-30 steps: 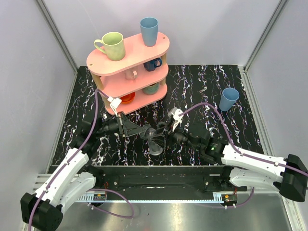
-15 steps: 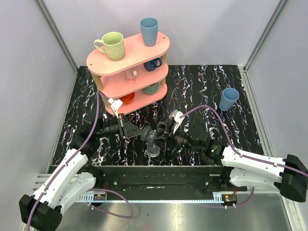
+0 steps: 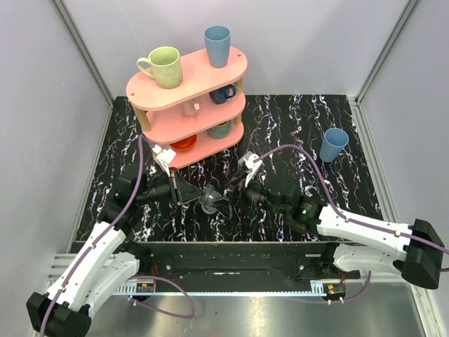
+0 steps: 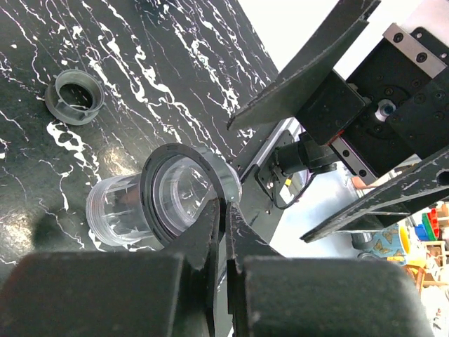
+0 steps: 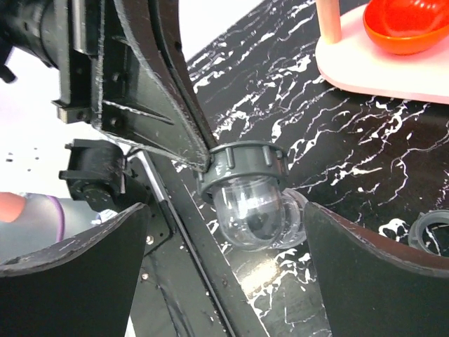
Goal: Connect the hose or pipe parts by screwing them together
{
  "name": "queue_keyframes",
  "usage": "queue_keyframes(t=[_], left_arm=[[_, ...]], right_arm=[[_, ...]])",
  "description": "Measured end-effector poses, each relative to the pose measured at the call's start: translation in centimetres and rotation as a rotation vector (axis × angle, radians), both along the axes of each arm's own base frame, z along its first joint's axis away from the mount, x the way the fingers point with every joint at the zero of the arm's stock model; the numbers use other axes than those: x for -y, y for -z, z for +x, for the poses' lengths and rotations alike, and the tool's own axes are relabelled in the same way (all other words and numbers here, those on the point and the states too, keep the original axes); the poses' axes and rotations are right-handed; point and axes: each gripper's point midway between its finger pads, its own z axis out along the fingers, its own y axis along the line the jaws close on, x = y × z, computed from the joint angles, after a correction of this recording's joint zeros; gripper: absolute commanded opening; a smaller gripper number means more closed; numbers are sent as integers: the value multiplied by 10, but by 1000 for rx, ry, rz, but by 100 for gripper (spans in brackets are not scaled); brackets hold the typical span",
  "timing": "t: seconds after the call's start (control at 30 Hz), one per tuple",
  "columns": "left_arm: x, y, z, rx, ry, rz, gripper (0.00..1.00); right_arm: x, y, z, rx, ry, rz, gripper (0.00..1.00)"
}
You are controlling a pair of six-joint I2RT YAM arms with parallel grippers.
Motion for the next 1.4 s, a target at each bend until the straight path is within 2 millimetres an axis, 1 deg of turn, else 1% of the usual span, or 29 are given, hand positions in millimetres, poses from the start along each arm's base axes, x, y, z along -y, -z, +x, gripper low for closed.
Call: queue_keyframes(t=[0.13,0.2,0.3,0.37,0.6,0.7,0.83,0.87,0.93,0.97,1.03,1.07,1.13,1.17,1.2,1.27,1.3,1.33,1.4], left_arm=[[-2,4,-3,0,4,20,0],[-2,5,-3,-4,3,22,0],[-2,3,-2,-5,-3,21,0],[-3,2,-2,-6,-11,17,0],[-3,-6,-4,-29,-34,-21,0],[-3,-6,-3,-48,-53,-31,0],[-4,2,0,-87,-80,-35,0],[-4,3,0,-91,-86,-36,0],[-5,3,2,-96,-97,-38,0],[-5,2,2,-95,-101,-42,0],[-6,1,2,-90,-106,-44,0],[-6,1,1,-90,-106,-44,0],[-7,1,1,-90,-109,-43,0],[-7,1,1,-91,-109,-43,4],[-7,1,1,-92,-109,-42,28],[-7,3,1,-91,-103,-35,57],[-7,4,0,-94,-101,-26,73],[-8,6,0,-94,-98,-11,79],[-11,7,1,-95,-108,31,88]], right_arm=[[-4,8,4,17,-7,-65,100],[-5,9,5,27,-10,-78,100],[-13,8,8,42,-25,-85,100],[-19,11,9,45,-37,-89,100],[-34,41,18,28,-43,-142,100],[-38,47,20,32,-43,-148,96],[-41,49,22,41,-47,-145,80],[-42,49,22,45,-48,-140,71],[-43,46,21,54,-58,-128,60],[-44,46,21,58,-59,-124,51],[-44,46,21,66,-60,-114,43],[-44,46,21,66,-61,-111,35],[-44,46,20,70,-63,-106,32],[-44,46,20,70,-65,-103,30],[-44,46,20,71,-67,-100,29],[-44,48,19,73,-69,-97,29],[-43,49,19,73,-69,-98,27],[-42,50,18,72,-69,-100,26],[-37,54,17,68,-64,-110,23]])
